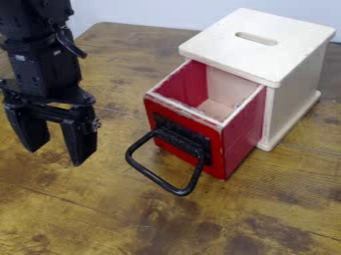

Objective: Open the drawer

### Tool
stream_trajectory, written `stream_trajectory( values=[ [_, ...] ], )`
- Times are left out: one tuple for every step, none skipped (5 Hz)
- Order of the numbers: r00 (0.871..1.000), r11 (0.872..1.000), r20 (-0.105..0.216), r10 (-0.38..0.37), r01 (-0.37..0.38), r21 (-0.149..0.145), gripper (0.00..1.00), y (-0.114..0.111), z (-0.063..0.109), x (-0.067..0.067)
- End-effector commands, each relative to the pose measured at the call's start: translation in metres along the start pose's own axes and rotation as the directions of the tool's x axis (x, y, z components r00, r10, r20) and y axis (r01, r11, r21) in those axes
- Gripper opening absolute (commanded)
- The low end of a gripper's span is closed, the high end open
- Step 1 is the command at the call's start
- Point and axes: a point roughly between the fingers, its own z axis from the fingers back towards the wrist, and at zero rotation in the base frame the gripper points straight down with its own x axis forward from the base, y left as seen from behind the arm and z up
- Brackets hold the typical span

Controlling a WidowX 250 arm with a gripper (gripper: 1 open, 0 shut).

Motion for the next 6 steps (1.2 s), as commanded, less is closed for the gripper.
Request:
stream_trajectory(
  values=[
    [1.0,1.0,-0.005,0.006,-0.006,0.0,1.0,0.001,-0.003,0.002],
    [1.0,1.0,-0.008,0.015,-0.015,0.006,1.0,0.003,-0.005,0.003],
    [1.0,1.0,0.002,0.02,-0.02,0.01,1.0,0.007,0.0,0.004],
    [1.0,1.0,0.013,0.024,-0.024,0.012,1.0,0.011,0.005,0.006],
    [0.999,0.999,0.028,0.029,-0.029,0.015,1.0,0.014,0.011,0.007],
    [0.998,0.999,0.045,0.037,-0.038,0.016,1.0,0.017,0.017,0.008]
  ],
)
